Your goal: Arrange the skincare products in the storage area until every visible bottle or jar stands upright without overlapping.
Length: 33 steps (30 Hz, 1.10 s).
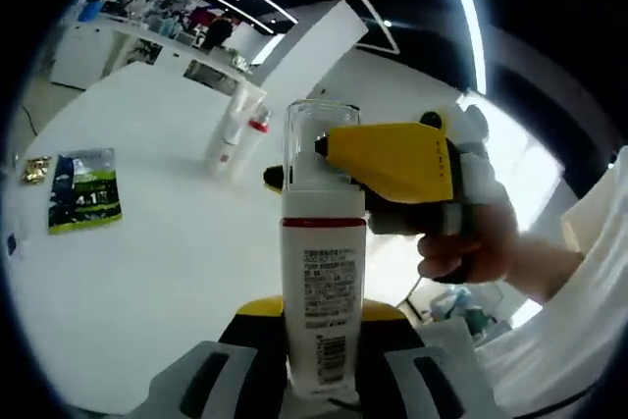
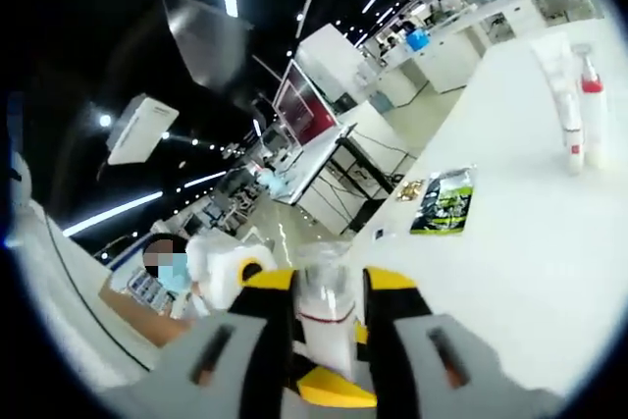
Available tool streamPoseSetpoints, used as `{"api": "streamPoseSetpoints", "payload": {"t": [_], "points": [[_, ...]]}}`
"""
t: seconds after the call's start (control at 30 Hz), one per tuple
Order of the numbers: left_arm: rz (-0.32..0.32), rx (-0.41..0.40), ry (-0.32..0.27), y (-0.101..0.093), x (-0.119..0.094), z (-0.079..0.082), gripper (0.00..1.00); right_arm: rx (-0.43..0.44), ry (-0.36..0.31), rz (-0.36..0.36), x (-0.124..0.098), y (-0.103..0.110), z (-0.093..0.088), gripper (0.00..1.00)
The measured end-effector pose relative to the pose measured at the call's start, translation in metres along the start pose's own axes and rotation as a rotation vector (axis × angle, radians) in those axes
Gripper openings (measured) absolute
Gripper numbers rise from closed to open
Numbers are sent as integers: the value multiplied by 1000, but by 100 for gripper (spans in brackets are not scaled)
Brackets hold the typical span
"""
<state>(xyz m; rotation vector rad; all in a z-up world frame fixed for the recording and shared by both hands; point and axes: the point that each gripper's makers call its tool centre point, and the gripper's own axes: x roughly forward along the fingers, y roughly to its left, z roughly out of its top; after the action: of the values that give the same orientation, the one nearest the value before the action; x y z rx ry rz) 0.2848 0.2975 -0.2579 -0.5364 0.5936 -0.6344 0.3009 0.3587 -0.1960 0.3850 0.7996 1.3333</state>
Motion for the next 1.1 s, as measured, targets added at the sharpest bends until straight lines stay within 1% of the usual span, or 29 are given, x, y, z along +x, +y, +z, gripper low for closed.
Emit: {"api": "streamPoseSetpoints", "payload": {"t": [0.03,0.1,0.17,0.2,0.27,0.33,0.37,0.4,0.47,0.5,0.57,0.63,0.67,0.7,0.73,0.77,0.8,0.83,0.87,0.9,0.93,0.97,1.0,1.03,1.07,1.1], "points": [[21,3,8,3,0,-2,25,11,7,-27,0,-4,-2,29],[36,7,22,4,1,-4,25,12,7,-37,1,-5,-5,29],[32,13,23,3,2,-5,25,16,16,-37,3,-5,-8,29],[39,34,37,3,2,-7,25,20,27,-43,4,-5,-12,29],[47,47,52,3,3,-10,25,9,41,-64,5,-7,-15,29],[57,54,60,5,3,-11,25,-6,45,-63,4,-4,-14,23],[56,57,57,5,2,-10,25,-13,51,-91,2,-8,-15,23],[56,54,57,5,2,-10,25,-24,44,-77,2,-5,-13,22],[61,79,48,4,1,-9,25,-44,45,-73,2,-4,-12,22],[48,82,38,3,1,-7,25,-52,45,-61,1,-3,-11,22],[-26,37,18,-8,0,-4,26,-45,43,-40,-3,-2,-9,21],[-91,26,-25,-15,-1,4,27,-44,20,10,-7,3,-2,21],[-137,14,-48,-22,-3,9,28,-40,9,56,-10,7,2,21],[-183,-11,-62,-30,-4,11,31,-31,13,90,-13,12,3,21],[-251,-34,-63,-41,-4,11,34,-35,6,160,-19,23,7,21],[-269,-48,-49,-45,-5,9,35,-47,3,170,-20,25,8,21],[-314,-32,-28,-54,-5,4,36,-64,9,220,-25,33,9,21],[-375,-23,-24,-65,-6,3,35,-55,5,236,-27,36,10,21],[-395,-33,-16,-70,-7,2,36,-57,12,249,-29,39,7,21],[-416,-34,-9,-74,-8,0,36,-72,18,276,-31,43,5,21],[-437,-35,-3,-76,-9,0,36,-64,10,299,-32,47,3,21],[-456,-53,-9,-78,-11,1,36,-42,14,347,-34,54,-1,21],[-490,-93,-43,-82,-14,9,36,-48,9,342,-33,53,-3,21],[-516,-116,-61,-85,-17,14,36,-36,-1,355,-33,55,-5,21],[-517,-132,-72,-84,-18,16,34,-33,1,366,-33,57,-7,21],[-549,-147,-92,-87,-23,20,30,-19,6,379,-33,59,-9,21]]}}
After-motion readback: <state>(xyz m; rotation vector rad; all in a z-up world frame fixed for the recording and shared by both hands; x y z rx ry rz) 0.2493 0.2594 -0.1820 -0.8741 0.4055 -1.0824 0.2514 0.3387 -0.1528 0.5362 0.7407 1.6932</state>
